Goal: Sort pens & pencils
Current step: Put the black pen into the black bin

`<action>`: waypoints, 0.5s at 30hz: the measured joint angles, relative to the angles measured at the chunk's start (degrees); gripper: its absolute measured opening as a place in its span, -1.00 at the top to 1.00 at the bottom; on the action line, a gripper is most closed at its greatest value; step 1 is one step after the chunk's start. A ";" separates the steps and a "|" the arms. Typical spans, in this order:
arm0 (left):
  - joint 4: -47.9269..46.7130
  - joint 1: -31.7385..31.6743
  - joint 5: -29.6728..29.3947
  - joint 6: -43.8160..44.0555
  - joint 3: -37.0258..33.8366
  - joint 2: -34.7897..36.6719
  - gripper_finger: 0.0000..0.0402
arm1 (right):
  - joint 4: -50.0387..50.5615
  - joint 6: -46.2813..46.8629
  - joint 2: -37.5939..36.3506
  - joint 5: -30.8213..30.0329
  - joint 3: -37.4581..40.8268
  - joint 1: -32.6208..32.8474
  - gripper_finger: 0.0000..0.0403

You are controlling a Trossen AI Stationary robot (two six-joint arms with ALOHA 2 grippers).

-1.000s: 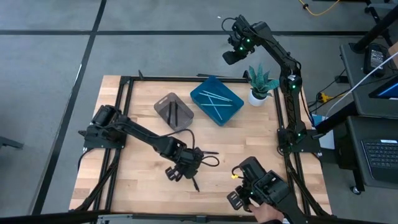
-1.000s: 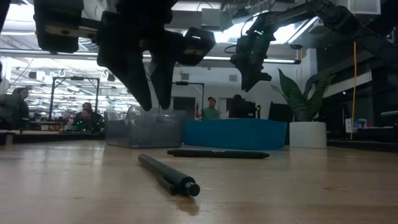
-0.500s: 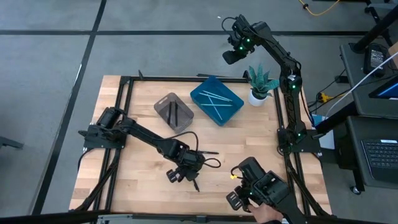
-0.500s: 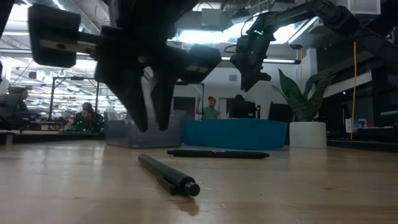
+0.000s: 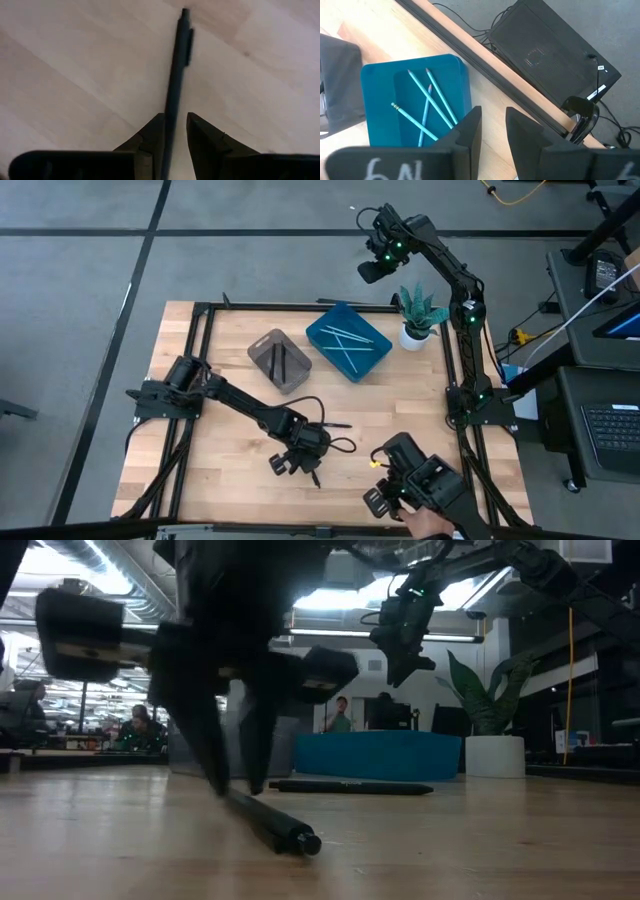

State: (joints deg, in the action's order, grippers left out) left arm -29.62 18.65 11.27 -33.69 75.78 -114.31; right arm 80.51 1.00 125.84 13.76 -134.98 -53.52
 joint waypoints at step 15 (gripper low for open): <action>0.99 -0.57 0.55 0.56 0.10 -2.24 0.63 | -0.40 0.07 0.00 1.19 0.00 0.09 0.56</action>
State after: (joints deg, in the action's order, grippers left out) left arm -28.62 18.09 11.82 -33.14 75.88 -116.55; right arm 80.11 1.07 125.84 14.95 -134.98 -53.43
